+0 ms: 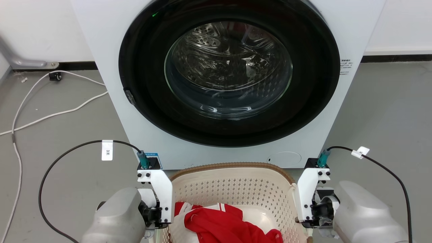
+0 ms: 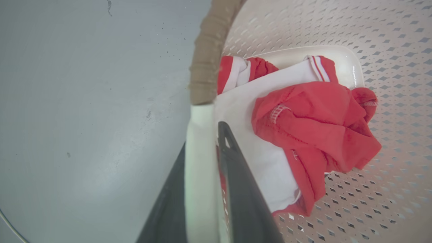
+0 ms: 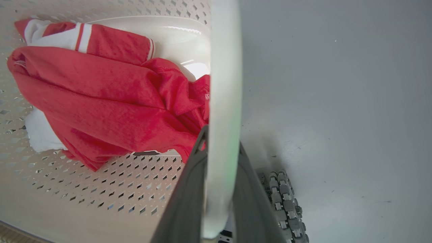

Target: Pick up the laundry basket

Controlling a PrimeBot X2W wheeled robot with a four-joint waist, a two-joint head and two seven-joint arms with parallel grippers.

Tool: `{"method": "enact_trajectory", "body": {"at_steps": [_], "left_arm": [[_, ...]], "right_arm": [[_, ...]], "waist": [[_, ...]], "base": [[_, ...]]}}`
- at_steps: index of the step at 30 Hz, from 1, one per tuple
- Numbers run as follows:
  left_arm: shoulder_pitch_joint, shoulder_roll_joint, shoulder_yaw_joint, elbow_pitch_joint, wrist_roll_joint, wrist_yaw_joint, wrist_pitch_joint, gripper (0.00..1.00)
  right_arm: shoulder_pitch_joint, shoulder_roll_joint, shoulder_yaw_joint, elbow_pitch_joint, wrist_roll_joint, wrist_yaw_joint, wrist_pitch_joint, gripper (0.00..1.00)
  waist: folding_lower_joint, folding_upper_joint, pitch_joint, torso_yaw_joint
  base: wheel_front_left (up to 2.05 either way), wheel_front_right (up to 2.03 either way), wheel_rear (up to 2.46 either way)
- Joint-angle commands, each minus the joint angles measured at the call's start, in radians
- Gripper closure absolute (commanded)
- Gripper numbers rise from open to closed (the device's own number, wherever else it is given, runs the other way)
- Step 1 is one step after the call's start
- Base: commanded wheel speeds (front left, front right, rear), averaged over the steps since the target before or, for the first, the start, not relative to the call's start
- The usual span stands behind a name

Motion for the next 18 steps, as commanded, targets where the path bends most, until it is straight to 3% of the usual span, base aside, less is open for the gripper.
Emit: {"method": "enact_trajectory", "body": {"at_steps": [1, 18], "left_arm": [[-0.007, -0.046, -0.002, -0.021, -0.01, -0.017, -0.001, 1.0], [-0.008, -0.042, -0.018, -0.018, -0.035, -0.017, -0.011, 1.0]], "right_arm": [[0.005, 0.044, -0.006, -0.022, 0.007, 0.014, 0.0, 1.0], [0.01, 0.044, -0.032, -0.021, -0.017, 0.014, 0.008, 1.0]], "waist": [[0.0, 0.0, 0.0, 0.0], [0.0, 0.0, 0.005, 0.0]], "base": [[0.0, 0.0, 0.0], [0.0, 0.0, 0.0]]}}
